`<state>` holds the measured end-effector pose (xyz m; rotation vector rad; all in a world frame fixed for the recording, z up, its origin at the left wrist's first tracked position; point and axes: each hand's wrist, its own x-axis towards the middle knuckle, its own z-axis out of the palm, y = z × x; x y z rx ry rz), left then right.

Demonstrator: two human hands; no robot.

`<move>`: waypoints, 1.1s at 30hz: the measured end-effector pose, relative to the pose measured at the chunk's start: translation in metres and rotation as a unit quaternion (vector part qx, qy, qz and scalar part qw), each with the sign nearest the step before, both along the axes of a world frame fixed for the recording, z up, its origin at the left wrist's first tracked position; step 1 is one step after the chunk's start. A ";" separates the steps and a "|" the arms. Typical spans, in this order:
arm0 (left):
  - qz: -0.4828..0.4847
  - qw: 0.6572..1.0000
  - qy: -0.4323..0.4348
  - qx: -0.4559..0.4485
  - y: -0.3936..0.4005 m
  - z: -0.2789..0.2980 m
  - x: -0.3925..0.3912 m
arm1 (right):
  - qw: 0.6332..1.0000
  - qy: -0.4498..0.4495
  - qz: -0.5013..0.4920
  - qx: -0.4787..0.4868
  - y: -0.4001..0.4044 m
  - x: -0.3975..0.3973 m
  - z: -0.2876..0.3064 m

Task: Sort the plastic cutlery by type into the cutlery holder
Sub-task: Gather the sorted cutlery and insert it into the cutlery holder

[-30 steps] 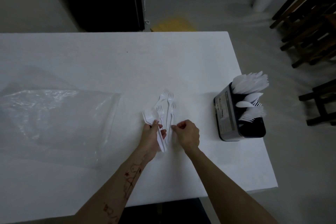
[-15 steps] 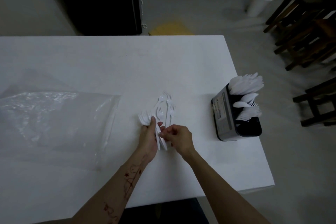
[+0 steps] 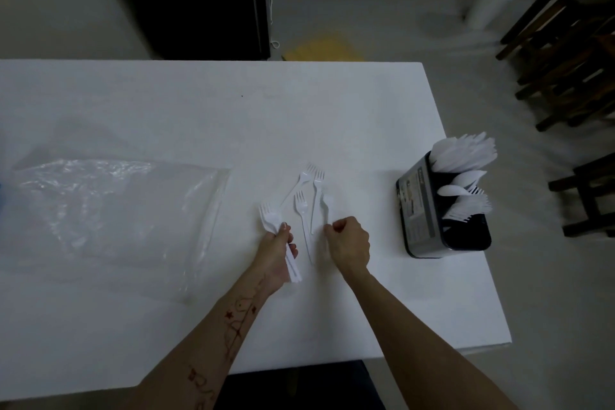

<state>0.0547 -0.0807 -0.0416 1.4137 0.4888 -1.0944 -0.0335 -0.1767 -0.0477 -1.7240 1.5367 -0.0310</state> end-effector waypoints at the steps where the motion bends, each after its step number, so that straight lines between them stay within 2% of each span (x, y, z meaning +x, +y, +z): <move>1: 0.005 1.000 0.003 -0.001 -0.001 -0.001 0.000 | 0.999 -0.041 -0.010 -0.013 0.002 -0.002 0.002; 4: 0.005 1.000 -0.003 -0.021 -0.004 0.002 0.000 | 0.982 -0.184 0.036 0.001 0.009 -0.007 0.009; 7: -0.003 0.995 0.025 -0.091 -0.006 0.010 0.000 | 0.961 -0.226 0.153 0.047 0.016 -0.009 0.010; 9: 0.007 0.996 0.015 -0.084 -0.007 0.010 0.000 | 0.956 -0.226 0.179 0.056 0.015 -0.008 0.008; 11: 0.031 0.998 -0.010 -0.057 -0.007 0.007 0.001 | 0.964 -0.209 0.158 0.043 0.011 -0.002 0.003; 13: 0.050 0.998 -0.030 -0.030 -0.005 0.002 0.003 | 0.982 -0.151 0.113 -0.017 0.004 0.009 -0.005; 15: 0.026 0.998 -0.055 -0.001 -0.001 -0.002 0.004 | 0.992 -0.067 0.073 -0.075 -0.005 0.021 -0.011; 18: 0.010 0.998 -0.054 0.007 0.004 -0.007 0.004 | 0.994 0.023 0.077 -0.073 -0.012 0.035 -0.017; 20: 0.017 0.998 -0.053 0.010 0.007 -0.010 0.006 | 0.994 0.050 0.074 -0.059 -0.015 0.038 -0.021; 22: 0.027 0.999 -0.044 -0.002 0.009 -0.011 0.009 | 0.999 0.022 0.024 -0.038 -0.014 0.034 -0.020; 24: 0.035 0.999 -0.026 -0.019 0.010 -0.012 0.011 | 0.998 -0.060 -0.023 -0.024 -0.009 0.024 -0.013; 26: 0.033 0.999 -0.019 -0.038 0.009 -0.009 0.012 | 0.986 -0.166 0.000 -0.001 0.001 0.011 -0.003; 28: 0.031 0.998 -0.018 -0.060 0.005 -0.006 0.014 | 0.971 -0.220 0.070 0.056 0.011 0.001 0.002; 30: 0.026 0.996 -0.021 -0.079 0.003 -0.003 0.015 | 0.966 -0.215 0.121 0.078 0.019 -0.004 0.000; 33: 0.020 0.997 -0.057 -0.042 0.004 -0.006 0.017 | 0.985 -0.140 0.097 -0.006 0.024 -0.003 -0.008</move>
